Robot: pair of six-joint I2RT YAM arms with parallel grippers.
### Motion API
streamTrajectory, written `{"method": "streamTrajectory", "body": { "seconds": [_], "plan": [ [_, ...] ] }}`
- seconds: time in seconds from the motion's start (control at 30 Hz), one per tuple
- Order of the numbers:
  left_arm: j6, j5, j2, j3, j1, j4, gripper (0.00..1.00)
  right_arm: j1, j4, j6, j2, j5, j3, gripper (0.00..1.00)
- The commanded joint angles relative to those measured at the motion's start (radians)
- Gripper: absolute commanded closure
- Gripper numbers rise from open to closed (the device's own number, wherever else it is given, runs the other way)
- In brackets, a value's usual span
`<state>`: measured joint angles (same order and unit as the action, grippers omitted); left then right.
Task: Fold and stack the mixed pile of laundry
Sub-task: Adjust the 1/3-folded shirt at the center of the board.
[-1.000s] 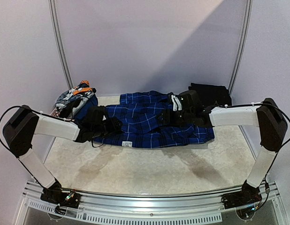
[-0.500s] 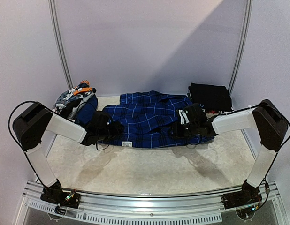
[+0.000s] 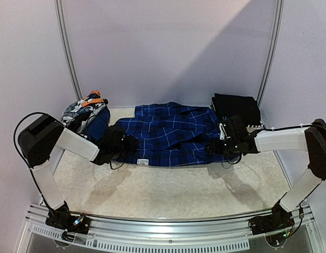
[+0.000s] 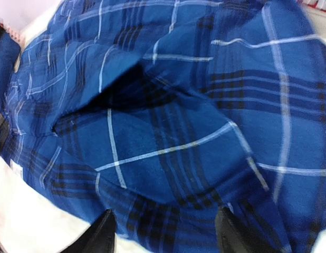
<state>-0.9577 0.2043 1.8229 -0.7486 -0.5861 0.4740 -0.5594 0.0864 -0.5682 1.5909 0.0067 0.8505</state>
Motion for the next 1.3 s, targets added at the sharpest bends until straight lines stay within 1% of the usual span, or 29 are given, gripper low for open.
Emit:
{"method": "streamTrajectory", "body": {
  "seconds": [0.0, 0.1, 0.17, 0.27, 0.33, 0.5, 0.77, 1.0, 1.17, 1.27],
  "plan": [
    [0.014, 0.039, 0.031, 0.009, 0.003, 0.057, 0.35, 0.035, 0.093, -0.047, -0.123, 0.059, -0.073, 0.29],
    [0.01, 0.043, 0.047, 0.012, 0.006, 0.084, 0.35, 0.082, 0.111, -0.099, -0.199, 0.033, -0.151, 0.15],
    [0.007, 0.043, 0.056, 0.014, 0.009, 0.104, 0.36, 0.119, 0.107, -0.13, -0.259, -0.011, -0.203, 0.09],
    [0.005, 0.044, 0.066, 0.018, 0.012, 0.127, 0.37, 0.181, 0.103, -0.16, -0.339, -0.094, -0.262, 0.04],
    [0.007, 0.047, 0.071, 0.021, 0.015, 0.14, 0.38, 0.211, 0.095, -0.165, -0.365, -0.145, -0.286, 0.04],
    [0.005, 0.044, 0.083, 0.035, 0.023, 0.176, 0.41, 0.232, 0.077, -0.155, -0.341, -0.252, -0.297, 0.12],
    [-0.001, 0.036, 0.111, 0.082, 0.025, 0.25, 0.46, 0.25, 0.0, -0.138, -0.261, -0.313, -0.306, 0.28],
    [-0.001, 0.034, 0.131, 0.114, 0.025, 0.285, 0.48, 0.253, -0.041, -0.131, -0.191, -0.334, -0.291, 0.44],
    [0.006, 0.044, 0.145, 0.129, 0.025, 0.299, 0.49, 0.258, -0.049, -0.127, -0.167, -0.331, -0.282, 0.58],
    [0.008, 0.046, 0.153, 0.139, 0.025, 0.313, 0.49, 0.264, -0.052, -0.124, -0.157, -0.329, -0.274, 0.63]
  ]
}}
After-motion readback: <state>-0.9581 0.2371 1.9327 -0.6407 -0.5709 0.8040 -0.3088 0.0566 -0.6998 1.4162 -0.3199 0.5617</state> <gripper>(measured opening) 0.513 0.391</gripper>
